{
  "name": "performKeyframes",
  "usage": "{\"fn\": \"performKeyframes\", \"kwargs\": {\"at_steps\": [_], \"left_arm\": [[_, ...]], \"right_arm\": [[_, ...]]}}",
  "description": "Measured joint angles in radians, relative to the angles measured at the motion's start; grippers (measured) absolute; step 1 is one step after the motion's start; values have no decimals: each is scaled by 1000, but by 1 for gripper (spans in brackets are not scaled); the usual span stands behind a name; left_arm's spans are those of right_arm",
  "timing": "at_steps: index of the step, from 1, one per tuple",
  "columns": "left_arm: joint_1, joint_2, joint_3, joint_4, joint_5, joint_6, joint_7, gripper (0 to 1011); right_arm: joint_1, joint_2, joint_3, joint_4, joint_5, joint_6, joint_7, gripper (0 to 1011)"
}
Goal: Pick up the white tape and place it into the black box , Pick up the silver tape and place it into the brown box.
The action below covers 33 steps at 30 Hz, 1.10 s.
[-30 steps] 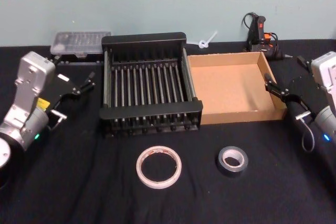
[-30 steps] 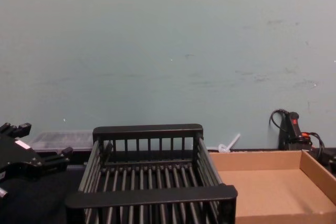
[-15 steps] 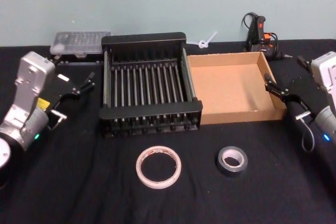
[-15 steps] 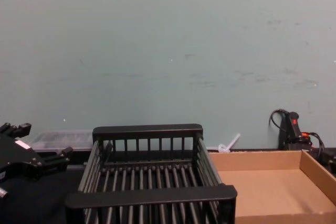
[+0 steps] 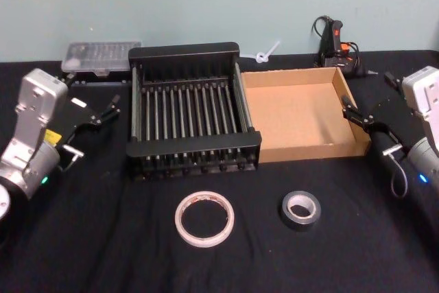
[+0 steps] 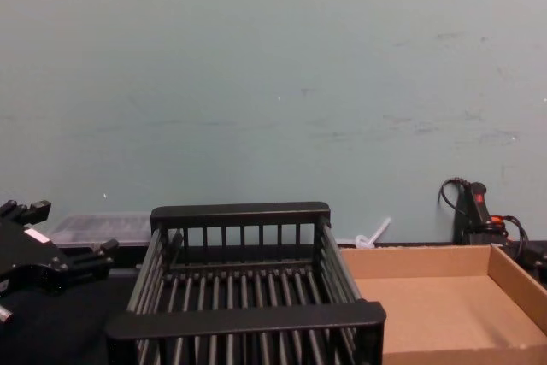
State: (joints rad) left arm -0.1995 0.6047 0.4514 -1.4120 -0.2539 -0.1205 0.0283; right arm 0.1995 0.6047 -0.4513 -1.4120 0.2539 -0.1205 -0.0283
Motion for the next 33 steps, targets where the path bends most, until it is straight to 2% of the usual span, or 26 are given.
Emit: {"fn": "performKeyframes", "kwargs": {"at_steps": [33], "left_arm": [[0, 0, 0, 0, 0, 0, 0, 1001]], "right_arm": [[0, 0, 0, 0, 0, 0, 0, 1000]]}}
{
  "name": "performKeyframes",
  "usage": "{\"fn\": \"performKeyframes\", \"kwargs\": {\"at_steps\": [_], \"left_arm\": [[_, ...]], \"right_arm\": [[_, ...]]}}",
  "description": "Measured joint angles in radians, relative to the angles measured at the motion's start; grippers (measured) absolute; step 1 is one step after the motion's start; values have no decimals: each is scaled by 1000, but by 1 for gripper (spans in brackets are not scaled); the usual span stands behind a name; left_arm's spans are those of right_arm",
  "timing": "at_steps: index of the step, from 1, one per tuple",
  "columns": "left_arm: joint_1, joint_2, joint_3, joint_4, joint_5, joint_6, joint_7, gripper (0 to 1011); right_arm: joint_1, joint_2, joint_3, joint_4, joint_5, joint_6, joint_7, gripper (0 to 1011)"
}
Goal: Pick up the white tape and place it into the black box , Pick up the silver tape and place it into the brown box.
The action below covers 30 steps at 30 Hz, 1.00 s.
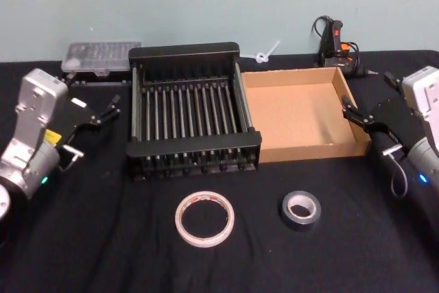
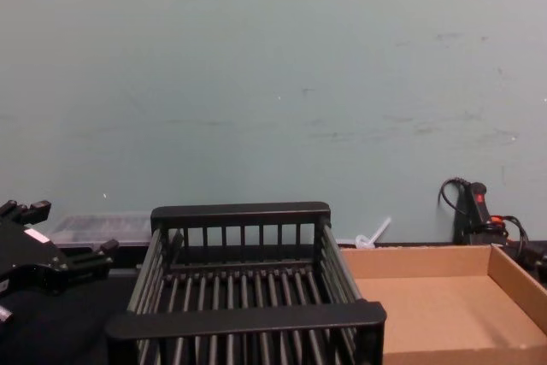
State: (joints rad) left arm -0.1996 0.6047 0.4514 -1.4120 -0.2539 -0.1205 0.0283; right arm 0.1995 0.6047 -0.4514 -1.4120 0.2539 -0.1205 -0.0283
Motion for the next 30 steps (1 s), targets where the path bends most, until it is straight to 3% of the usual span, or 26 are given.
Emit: {"fn": "performKeyframes", "kwargs": {"at_steps": [15, 30], "left_arm": [[0, 0, 0, 0, 0, 0, 0, 1001], [0, 0, 0, 0, 0, 0, 0, 1001]], "right_arm": [[-34, -22, 46, -36, 33, 7, 67, 1002], [-121, -31, 88, -159, 108, 70, 146, 1002]]}}
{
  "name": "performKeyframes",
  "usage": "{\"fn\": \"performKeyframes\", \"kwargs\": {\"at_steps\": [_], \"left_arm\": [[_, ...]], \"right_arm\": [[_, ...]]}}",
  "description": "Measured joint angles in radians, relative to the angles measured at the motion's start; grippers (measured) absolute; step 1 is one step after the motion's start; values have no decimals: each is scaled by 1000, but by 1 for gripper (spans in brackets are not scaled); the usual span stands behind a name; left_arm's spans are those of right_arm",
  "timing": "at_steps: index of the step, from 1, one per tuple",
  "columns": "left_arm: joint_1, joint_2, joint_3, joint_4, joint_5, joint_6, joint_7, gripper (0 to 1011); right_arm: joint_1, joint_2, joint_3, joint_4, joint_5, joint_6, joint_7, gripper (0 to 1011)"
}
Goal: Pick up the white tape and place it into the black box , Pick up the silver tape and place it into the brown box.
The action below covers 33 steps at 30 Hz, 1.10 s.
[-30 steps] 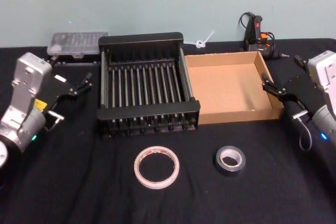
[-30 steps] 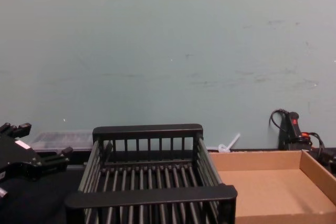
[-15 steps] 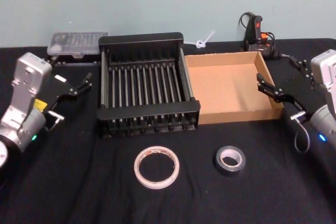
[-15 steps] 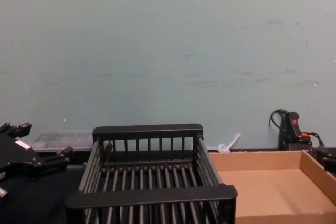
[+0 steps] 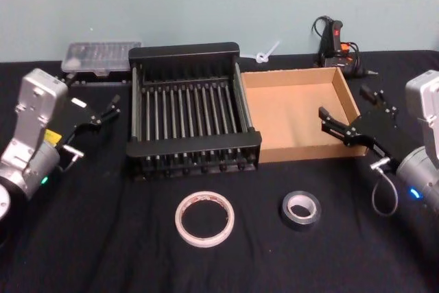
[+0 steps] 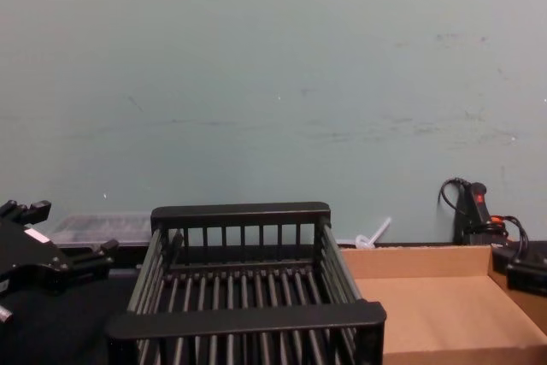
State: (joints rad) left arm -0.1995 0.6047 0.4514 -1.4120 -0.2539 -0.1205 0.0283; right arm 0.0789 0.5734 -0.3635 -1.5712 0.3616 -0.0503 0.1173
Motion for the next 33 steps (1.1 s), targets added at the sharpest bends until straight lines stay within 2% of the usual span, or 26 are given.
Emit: {"fn": "performKeyframes", "kwargs": {"at_steps": [9, 19, 33], "left_arm": [[0, 0, 0, 0, 0, 0, 0, 1001], [0, 0, 0, 0, 0, 0, 0, 1001], [0, 0, 0, 0, 0, 0, 0, 1001]], "right_arm": [[-70, 13, 24, -88, 40, 79, 39, 1002], [-140, 43, 44, -170, 57, 160, 84, 1000], [-196, 73, 70, -230, 71, 278, 147, 1000]]}}
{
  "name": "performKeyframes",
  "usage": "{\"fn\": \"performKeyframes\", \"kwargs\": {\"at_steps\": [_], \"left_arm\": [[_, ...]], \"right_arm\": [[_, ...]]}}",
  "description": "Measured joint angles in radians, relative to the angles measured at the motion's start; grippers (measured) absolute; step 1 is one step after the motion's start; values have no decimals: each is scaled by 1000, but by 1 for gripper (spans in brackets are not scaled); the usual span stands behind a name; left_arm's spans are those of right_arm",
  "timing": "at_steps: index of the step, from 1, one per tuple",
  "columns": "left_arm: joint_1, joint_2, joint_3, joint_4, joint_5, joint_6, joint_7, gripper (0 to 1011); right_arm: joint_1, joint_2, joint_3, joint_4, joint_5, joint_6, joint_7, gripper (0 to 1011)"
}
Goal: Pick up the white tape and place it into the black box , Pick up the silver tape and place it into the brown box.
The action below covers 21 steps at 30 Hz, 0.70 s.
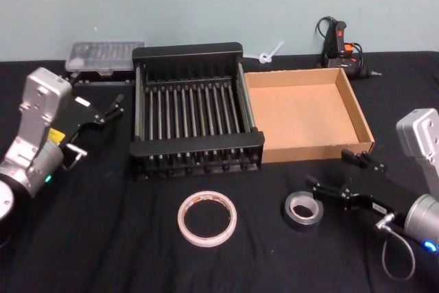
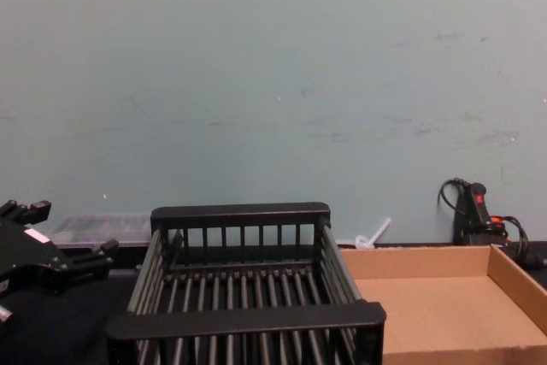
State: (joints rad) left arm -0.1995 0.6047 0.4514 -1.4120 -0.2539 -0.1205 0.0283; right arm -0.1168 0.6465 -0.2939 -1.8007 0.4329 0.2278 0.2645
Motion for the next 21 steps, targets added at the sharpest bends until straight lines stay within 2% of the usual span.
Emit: {"fn": "performKeyframes", "kwargs": {"at_steps": [7, 11, 21], "left_arm": [[0, 0, 0, 0, 0, 0, 0, 1001], [0, 0, 0, 0, 0, 0, 0, 1001], [0, 0, 0, 0, 0, 0, 0, 1001]], "right_arm": [[-3, 5, 0, -7, 0, 56, 22, 1002], [2, -5, -2, -2, -12, 97, 27, 1002], [21, -24, -9, 14, -36, 156, 45, 1002]]}}
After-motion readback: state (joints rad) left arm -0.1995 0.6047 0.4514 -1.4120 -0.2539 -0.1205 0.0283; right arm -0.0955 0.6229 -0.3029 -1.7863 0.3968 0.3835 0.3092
